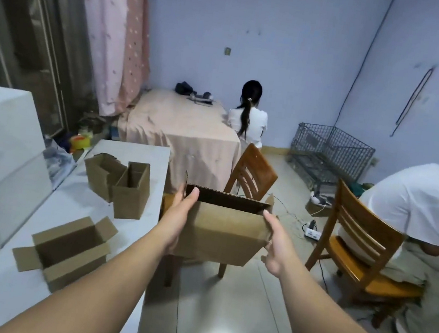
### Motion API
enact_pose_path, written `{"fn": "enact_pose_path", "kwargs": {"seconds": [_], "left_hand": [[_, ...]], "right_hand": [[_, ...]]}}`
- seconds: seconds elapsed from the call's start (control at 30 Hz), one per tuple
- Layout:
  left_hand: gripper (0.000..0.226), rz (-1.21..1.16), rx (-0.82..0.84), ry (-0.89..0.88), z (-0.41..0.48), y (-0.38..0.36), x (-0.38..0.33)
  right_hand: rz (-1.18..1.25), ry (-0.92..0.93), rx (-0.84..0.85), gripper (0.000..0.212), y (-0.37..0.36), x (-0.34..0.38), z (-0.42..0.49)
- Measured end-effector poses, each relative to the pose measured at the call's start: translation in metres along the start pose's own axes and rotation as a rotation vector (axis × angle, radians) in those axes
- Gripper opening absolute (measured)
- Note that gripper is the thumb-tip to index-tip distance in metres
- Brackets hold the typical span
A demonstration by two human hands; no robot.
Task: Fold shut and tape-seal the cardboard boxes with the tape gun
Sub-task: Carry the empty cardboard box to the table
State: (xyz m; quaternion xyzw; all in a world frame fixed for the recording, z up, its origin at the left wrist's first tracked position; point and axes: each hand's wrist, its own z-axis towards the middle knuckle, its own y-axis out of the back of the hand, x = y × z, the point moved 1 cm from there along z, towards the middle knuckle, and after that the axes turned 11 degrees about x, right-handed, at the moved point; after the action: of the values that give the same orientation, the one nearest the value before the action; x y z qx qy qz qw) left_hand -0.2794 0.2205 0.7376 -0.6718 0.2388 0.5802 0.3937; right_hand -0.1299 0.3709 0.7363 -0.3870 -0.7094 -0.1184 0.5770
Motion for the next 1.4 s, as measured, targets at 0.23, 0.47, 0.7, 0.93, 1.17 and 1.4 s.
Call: {"fn": "enact_pose_path", "kwargs": {"seconds": [0.23, 0.47, 0.7, 0.93, 1.17, 1.4], "left_hand": [[0.09, -0.061, -0.162, 0.019, 0.098, -0.002, 0.005], [0.042, -0.239, -0.45, 0.056, 0.17, -0.002, 0.006], [0.036, -0.31, -0.661, 0.067, 0.232, 0.027, 0.0], [0.02, -0.33, -0.671, 0.163, 0.315, 0.086, 0.011], [0.02, -0.41, -0.683, 0.19, 0.383, 0.137, -0.007], [0.032, -0.247, -0.679, 0.177, 0.425, 0.185, -0.018]], "right_hand": [[-0.118, 0.049, 0.094, 0.051, 0.014, 0.046, 0.13], [-0.196, -0.004, 0.127, 0.066, 0.016, 0.073, 0.243], [-0.256, -0.103, 0.189, 0.078, -0.014, 0.08, 0.343], [-0.317, -0.08, 0.158, 0.069, -0.056, 0.1, 0.424], [-0.259, -0.112, 0.157, 0.038, -0.106, 0.125, 0.494], [-0.166, -0.21, 0.259, 0.029, -0.164, 0.126, 0.568]]}}
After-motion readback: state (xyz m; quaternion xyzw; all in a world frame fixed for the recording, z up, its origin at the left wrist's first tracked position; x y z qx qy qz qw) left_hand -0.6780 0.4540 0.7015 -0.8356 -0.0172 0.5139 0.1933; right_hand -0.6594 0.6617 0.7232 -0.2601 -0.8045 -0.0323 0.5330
